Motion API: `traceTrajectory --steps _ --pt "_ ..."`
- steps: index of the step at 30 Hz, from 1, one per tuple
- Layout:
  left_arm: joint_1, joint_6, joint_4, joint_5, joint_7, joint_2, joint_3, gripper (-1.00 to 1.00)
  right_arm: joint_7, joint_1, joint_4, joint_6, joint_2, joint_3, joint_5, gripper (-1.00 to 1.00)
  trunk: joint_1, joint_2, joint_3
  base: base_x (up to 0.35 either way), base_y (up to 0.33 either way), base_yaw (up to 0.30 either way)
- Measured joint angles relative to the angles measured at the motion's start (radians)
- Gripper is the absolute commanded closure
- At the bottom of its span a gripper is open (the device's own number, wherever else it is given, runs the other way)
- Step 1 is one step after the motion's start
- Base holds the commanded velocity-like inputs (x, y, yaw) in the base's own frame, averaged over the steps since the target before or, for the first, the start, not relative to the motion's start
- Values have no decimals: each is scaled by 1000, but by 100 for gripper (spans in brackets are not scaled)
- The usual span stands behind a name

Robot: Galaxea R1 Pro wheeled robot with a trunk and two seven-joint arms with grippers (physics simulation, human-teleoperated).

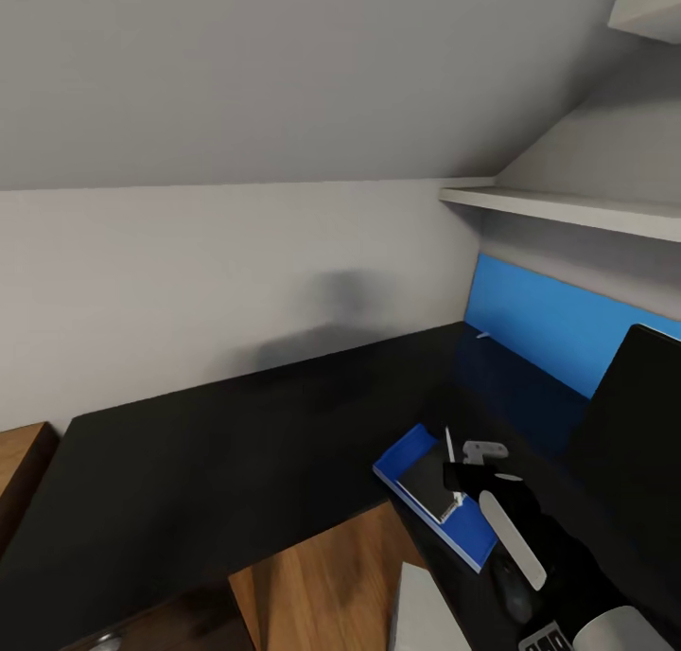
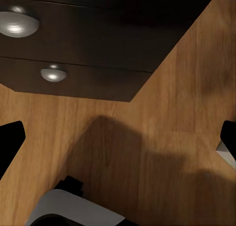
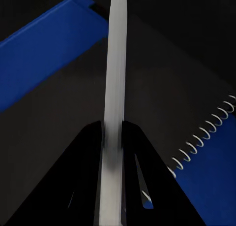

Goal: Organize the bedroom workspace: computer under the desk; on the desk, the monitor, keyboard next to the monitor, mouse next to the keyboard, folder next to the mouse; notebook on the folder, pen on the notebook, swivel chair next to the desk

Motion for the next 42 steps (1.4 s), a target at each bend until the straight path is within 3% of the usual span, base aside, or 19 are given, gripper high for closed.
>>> traceTrajectory --steps 25,30,31,42 --pt "0 1 1 2 0 0 0 -100 1 0 16 -2 4 6 4 100 0 0 0 1 0 0" --pt "0 1 1 1 0 0 0 -100 2 0 18 -2 4 7 21 100 0 0 0 0 0 0" --pt "0 1 0 1 0 0 0 -100 2 0 19 -2 4 7 23 -100 0 0 0 0 0 0" --pt "0 0 0 1 0 0 0 -100 3 0 18 -2 6 8 32 -100 0 0 0 0 0 0"
